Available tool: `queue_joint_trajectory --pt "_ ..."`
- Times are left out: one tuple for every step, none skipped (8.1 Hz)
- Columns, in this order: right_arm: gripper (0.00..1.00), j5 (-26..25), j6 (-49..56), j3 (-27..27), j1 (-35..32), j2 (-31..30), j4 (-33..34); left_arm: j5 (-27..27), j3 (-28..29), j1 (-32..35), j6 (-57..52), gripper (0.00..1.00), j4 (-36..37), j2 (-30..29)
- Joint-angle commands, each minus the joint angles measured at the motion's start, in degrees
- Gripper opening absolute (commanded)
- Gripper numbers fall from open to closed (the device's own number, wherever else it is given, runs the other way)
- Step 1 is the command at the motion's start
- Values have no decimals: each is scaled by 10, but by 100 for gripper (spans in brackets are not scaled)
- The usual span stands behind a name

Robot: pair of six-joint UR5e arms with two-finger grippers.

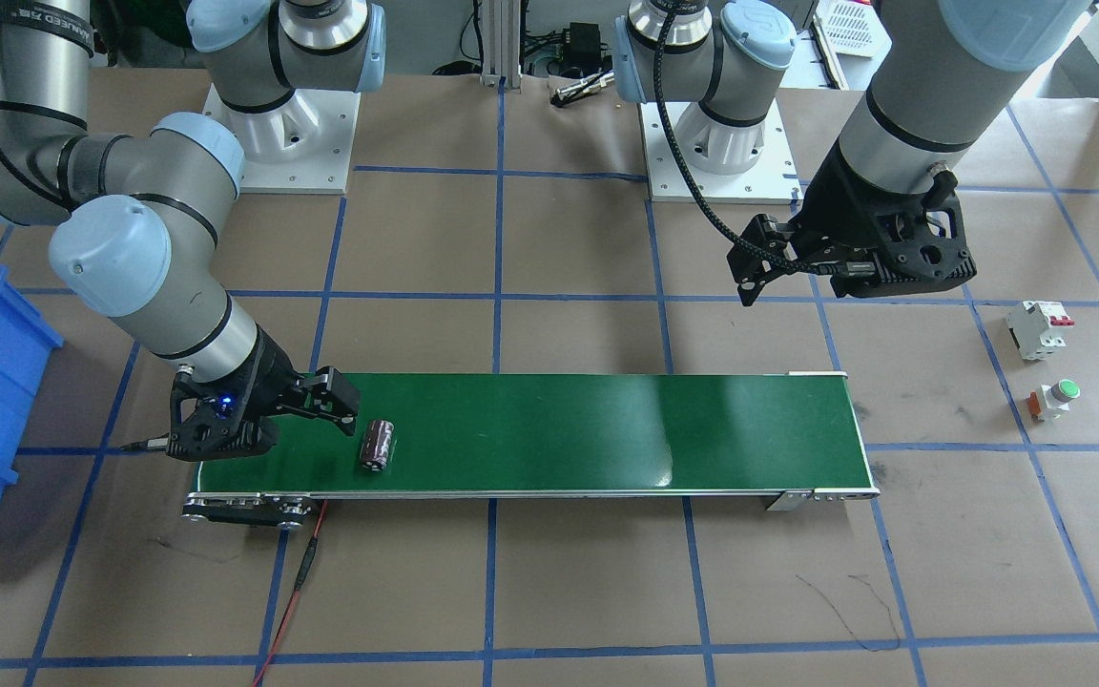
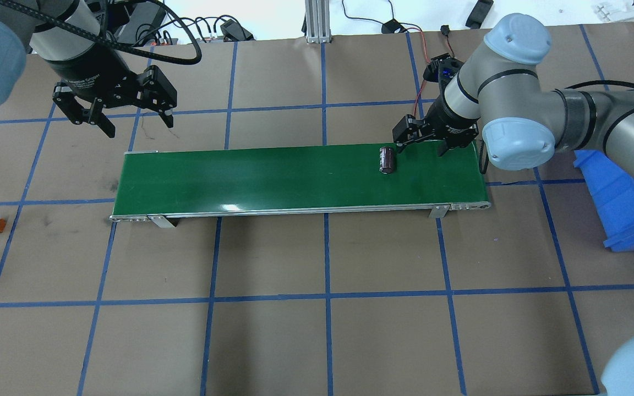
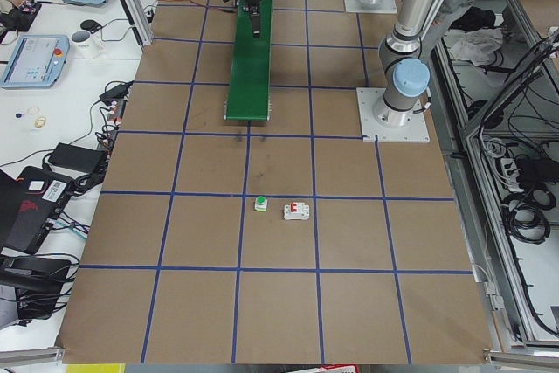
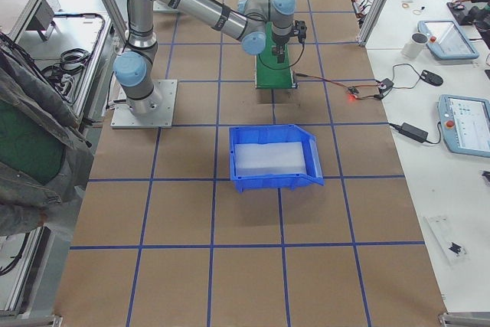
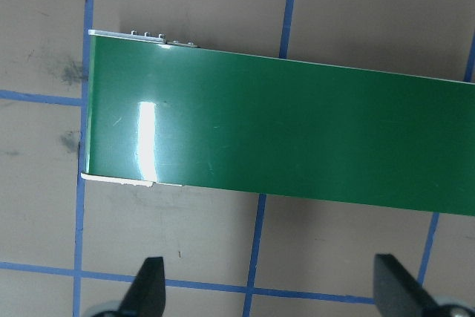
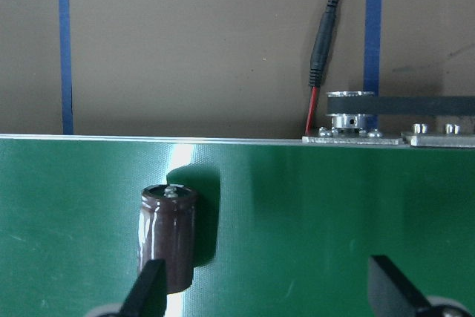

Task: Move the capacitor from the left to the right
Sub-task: 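Close the right gripper on the capacitor and lift it off the belt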

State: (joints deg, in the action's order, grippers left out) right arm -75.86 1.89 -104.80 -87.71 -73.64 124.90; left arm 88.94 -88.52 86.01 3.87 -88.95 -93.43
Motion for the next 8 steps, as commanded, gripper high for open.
queue_joint_trajectory --pt "93 2 0 -2 0 9 1 0 0 0 0 100 0 0" --pt "93 2 0 -1 0 12 4 0 0 0 0 100 0 0" --pt "92 2 0 -1 0 21 16 -1 -1 0 -1 100 -1 0" --pt "91 1 0 -1 0 26 22 -1 0 0 0 100 -1 0" --pt "87 1 0 -1 0 31 24 -1 0 0 0 100 -1 0" --pt "74 -1 0 -1 0 33 25 -1 0 0 0 100 -1 0" --pt "55 -7 0 -1 0 33 24 -1 0 0 0 100 -1 0" --pt "31 -12 1 -1 0 33 23 -1 0 0 0 100 -1 0"
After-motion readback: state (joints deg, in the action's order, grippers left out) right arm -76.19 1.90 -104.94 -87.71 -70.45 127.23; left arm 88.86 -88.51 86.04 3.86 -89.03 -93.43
